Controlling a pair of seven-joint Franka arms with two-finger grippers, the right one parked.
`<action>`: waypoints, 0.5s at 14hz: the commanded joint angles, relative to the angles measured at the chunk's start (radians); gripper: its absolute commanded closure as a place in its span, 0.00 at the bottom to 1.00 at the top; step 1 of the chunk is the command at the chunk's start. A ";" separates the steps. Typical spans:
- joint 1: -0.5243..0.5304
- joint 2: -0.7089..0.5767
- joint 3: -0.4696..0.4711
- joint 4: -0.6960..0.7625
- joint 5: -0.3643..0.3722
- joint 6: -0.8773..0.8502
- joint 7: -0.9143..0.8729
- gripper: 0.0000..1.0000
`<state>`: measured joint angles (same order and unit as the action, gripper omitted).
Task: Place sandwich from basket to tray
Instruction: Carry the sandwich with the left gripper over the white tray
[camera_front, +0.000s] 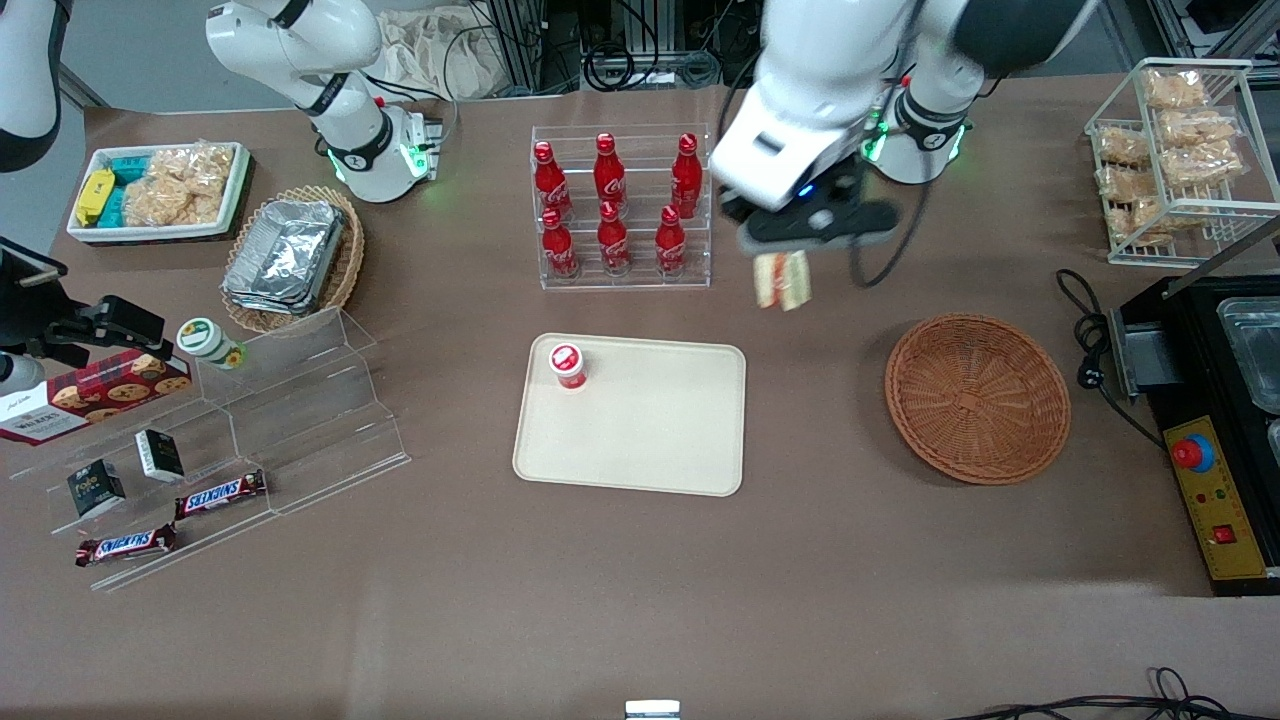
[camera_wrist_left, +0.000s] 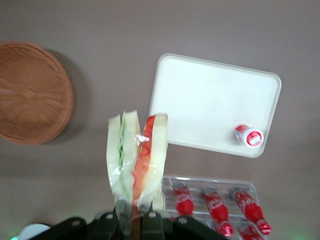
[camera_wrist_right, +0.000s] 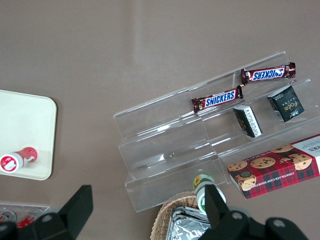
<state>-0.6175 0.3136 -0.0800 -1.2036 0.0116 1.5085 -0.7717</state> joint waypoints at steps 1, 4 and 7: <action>-0.008 0.178 0.009 0.042 -0.047 0.099 -0.015 0.92; -0.019 0.321 0.009 0.038 -0.048 0.269 -0.050 0.93; -0.019 0.412 0.011 -0.055 -0.058 0.489 -0.063 0.93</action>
<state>-0.6257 0.6968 -0.0792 -1.2258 -0.0318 1.9053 -0.8081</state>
